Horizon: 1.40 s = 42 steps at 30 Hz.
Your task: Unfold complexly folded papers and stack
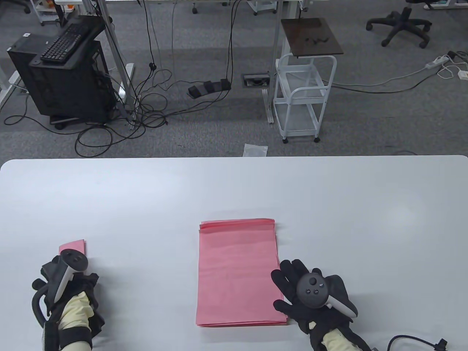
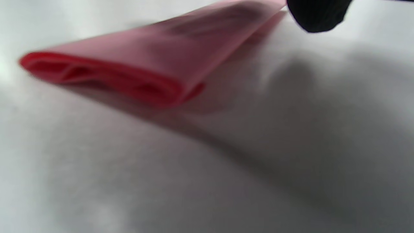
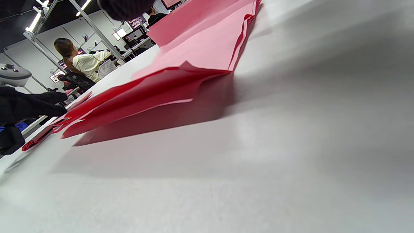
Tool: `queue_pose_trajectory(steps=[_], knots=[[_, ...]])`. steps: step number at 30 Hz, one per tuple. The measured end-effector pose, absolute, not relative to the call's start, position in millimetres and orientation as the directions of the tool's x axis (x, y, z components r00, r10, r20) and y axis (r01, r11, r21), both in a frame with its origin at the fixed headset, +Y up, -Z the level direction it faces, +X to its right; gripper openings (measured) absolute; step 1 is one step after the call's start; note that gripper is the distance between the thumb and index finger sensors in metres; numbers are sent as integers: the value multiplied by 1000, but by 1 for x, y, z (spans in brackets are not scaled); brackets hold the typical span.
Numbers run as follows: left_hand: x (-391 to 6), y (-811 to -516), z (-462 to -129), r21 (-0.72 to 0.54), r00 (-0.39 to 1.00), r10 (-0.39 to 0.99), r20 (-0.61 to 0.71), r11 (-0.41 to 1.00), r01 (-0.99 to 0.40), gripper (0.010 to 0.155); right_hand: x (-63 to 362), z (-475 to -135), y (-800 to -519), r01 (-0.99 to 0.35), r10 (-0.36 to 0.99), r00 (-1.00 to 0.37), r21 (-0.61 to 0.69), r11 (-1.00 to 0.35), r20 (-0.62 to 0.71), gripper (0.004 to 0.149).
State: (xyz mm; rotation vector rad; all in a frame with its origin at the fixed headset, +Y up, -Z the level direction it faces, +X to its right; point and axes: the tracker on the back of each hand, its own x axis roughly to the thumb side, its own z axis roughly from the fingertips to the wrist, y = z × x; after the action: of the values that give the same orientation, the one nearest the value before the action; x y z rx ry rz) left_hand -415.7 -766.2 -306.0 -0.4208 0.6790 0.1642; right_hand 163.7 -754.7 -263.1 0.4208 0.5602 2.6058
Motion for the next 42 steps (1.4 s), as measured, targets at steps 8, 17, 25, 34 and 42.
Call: queue_pose_trajectory(steps=[8, 17, 25, 34, 42], knots=[[-419, -773, -305, -296, 738, 32, -674, 903, -310, 83, 163, -264, -760, -357, 487, -853, 473, -806, 186, 67], [-418, -769, -307, -279, 734, -2, -679, 926, -256, 68, 164, -266, -765, -398, 538, -829, 513, -760, 155, 66], [-412, -758, -312, -226, 758, -52, -651, 966, -128, 52, 164, -267, -765, -414, 553, -819, 511, -753, 151, 66], [-352, -706, -332, -63, 858, 357, -369, 912, -406, 47, 163, -271, -753, -474, 606, -779, 482, -737, 161, 68], [-210, -679, -342, -439, 755, 639, 148, 726, -529, 46, 152, -284, -729, -616, 693, -696, 341, -710, 186, 74]])
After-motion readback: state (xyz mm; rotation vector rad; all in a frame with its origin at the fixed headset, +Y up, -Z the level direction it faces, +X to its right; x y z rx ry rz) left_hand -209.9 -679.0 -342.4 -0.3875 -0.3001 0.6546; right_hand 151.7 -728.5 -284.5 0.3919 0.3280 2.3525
